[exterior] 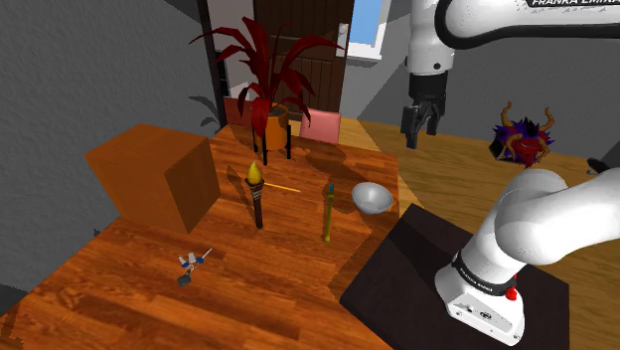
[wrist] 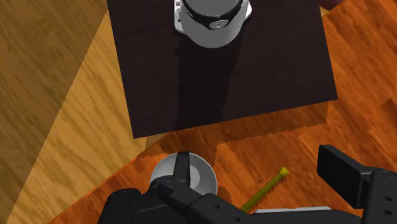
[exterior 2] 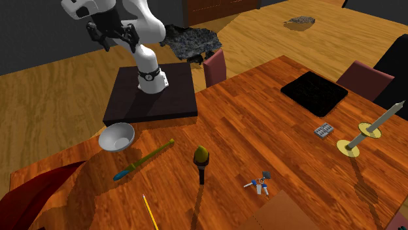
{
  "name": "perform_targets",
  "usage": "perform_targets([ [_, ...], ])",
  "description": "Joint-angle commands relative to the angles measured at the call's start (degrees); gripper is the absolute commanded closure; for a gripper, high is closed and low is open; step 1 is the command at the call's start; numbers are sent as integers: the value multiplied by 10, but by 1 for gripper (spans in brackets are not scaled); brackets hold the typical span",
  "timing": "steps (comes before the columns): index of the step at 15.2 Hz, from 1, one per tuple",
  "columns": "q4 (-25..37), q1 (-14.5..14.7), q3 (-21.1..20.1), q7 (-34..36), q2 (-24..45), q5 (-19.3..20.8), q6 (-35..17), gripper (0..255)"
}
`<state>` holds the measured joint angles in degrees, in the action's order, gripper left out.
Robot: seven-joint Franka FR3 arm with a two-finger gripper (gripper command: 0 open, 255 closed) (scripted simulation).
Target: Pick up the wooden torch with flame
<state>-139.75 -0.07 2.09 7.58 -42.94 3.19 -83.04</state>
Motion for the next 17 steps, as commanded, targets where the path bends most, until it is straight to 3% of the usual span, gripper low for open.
perform_targets([
  [1, 0, 0, 0, 0, 0, 0, 0, 0],
  [9, 0, 28, -44, 54, 109, -47, -148, 0],
  [17, 49, 48, -85, 102, 245, -70, -278, 0],
])
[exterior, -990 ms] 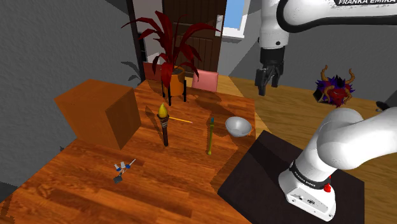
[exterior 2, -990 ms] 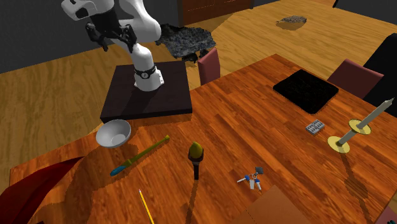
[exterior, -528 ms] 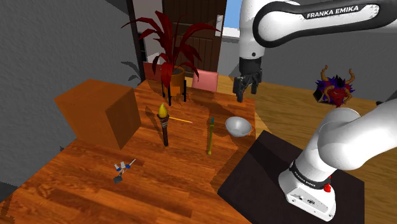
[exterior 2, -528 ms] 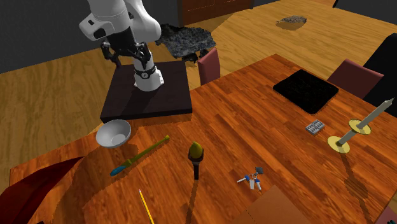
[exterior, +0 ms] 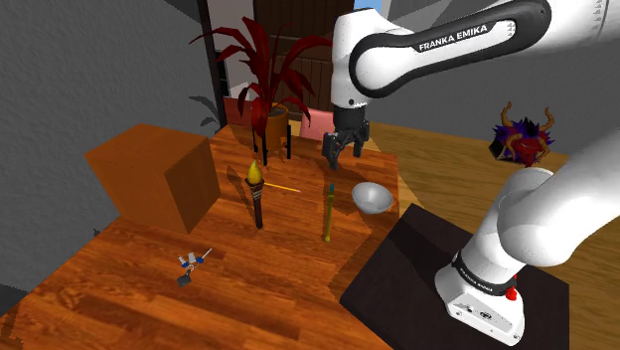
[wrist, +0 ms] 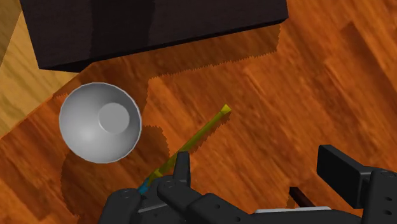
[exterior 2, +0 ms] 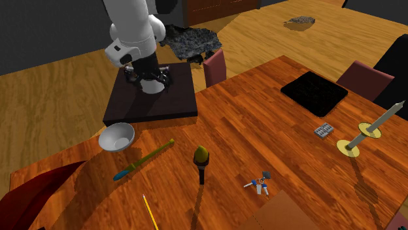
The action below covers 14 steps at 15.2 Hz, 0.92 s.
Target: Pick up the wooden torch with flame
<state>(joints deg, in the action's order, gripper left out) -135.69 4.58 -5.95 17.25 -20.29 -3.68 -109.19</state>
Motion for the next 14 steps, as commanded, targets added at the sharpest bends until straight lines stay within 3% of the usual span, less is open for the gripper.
perform_targets([
  [1, 17, 4, -9, 12, 36, -2, -31, 0],
  [14, 201, 35, -52, 100, 280, 35, -160, 0],
])
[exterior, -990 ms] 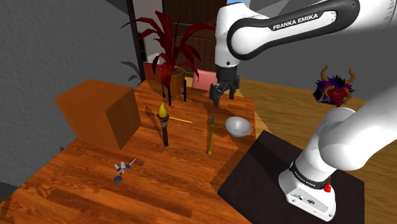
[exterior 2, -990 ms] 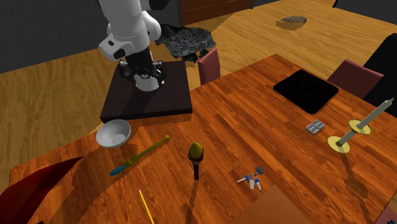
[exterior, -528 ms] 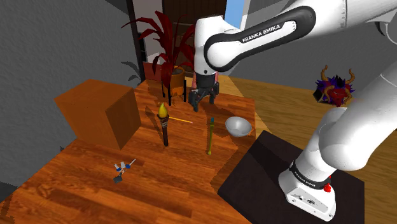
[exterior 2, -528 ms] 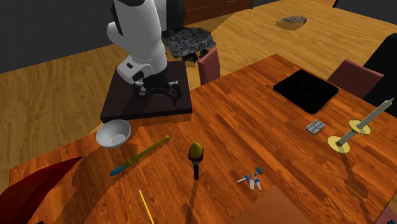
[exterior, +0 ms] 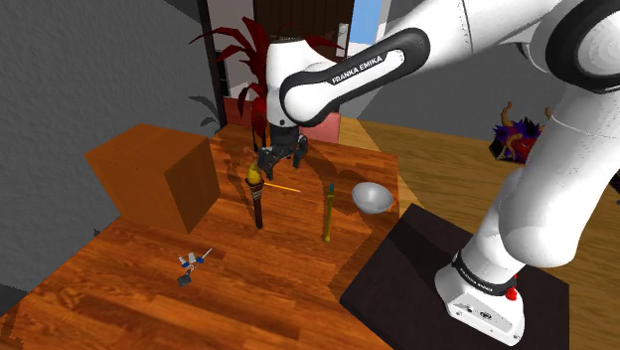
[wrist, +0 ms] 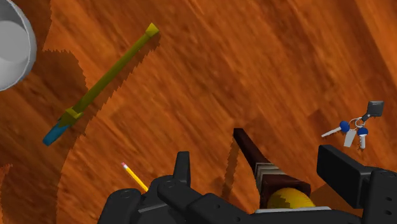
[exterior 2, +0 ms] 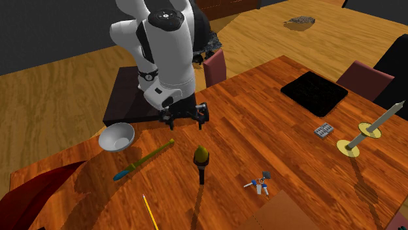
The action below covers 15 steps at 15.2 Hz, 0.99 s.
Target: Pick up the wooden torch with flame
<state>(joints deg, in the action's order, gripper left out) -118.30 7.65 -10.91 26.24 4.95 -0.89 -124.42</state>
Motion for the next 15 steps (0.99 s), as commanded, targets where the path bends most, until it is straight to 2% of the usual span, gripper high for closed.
perform_targets([
  [1, 46, 8, -4, 17, 47, 13, -12, 0],
  [5, 118, 23, -5, 41, 115, 33, -25, 0],
  [14, 96, 25, -2, 45, 143, 40, -74, 0],
  [15, 95, 25, -2, 45, 142, 40, -74, 255],
])
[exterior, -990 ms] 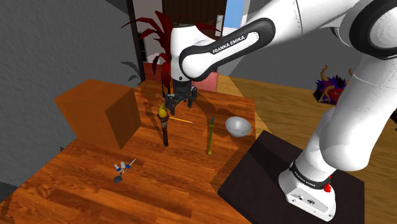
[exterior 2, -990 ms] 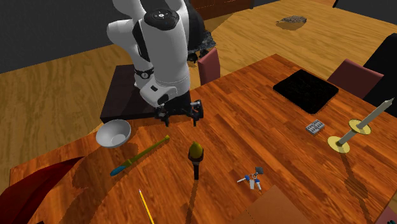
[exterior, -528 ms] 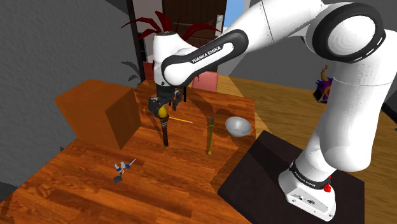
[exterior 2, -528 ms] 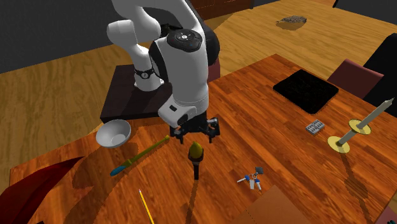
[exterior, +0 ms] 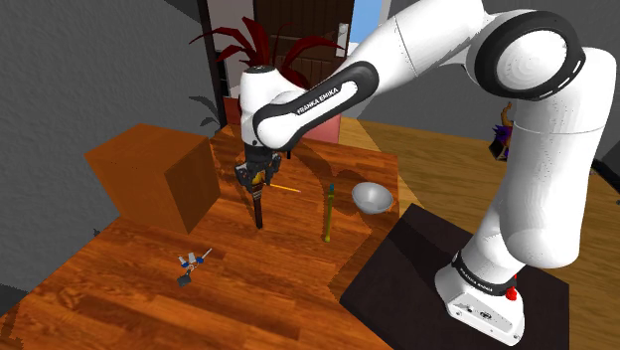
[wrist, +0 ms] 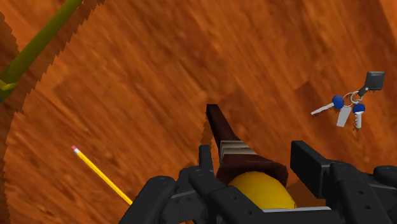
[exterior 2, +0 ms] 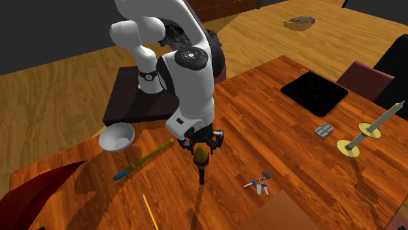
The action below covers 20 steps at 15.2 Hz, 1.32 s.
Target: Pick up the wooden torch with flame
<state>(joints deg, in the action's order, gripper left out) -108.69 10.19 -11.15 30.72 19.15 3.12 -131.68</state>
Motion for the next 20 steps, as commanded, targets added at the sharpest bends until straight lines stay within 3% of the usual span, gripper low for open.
perform_targets([
  [1, -2, 0, 0, 0, 0, 0, -2, 255],
  [9, 0, 0, 0, 0, 1, 0, -2, 255],
  [20, 34, -3, -4, -6, -38, -10, 71, 255],
])
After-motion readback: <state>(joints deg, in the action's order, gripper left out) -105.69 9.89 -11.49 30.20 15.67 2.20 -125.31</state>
